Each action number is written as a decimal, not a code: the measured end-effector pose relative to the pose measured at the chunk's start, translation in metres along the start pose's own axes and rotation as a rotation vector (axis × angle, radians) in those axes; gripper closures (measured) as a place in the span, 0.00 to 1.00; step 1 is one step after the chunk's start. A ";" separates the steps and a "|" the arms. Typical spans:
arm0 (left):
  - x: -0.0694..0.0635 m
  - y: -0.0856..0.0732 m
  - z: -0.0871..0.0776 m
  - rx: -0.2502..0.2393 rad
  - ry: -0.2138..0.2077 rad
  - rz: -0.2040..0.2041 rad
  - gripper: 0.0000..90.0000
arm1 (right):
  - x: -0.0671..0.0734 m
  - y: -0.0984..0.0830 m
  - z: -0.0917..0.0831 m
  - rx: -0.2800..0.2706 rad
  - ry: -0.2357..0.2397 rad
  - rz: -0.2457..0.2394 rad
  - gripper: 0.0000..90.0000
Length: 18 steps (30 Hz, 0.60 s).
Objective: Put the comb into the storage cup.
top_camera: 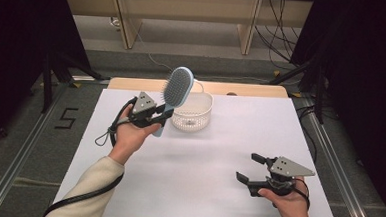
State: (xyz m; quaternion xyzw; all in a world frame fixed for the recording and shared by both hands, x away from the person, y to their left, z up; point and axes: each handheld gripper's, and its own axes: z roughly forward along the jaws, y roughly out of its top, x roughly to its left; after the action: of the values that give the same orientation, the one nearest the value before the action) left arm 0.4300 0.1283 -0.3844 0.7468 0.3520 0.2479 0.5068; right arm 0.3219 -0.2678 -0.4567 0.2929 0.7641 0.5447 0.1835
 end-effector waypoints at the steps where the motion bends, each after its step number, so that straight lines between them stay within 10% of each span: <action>1: 0.000 0.000 0.000 -0.001 0.000 -0.001 0.78 | 0.000 0.000 0.000 0.000 0.000 0.000 0.18; 18: 0.002 0.001 0.005 -0.004 0.000 -0.008 0.78 | 0.000 0.000 0.000 0.000 -0.003 -0.001 0.18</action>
State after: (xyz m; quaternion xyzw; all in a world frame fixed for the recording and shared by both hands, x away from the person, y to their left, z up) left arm 0.4353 0.1271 -0.3849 0.7445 0.3545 0.2464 0.5093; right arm 0.3217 -0.2678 -0.4564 0.2934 0.7641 0.5441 0.1846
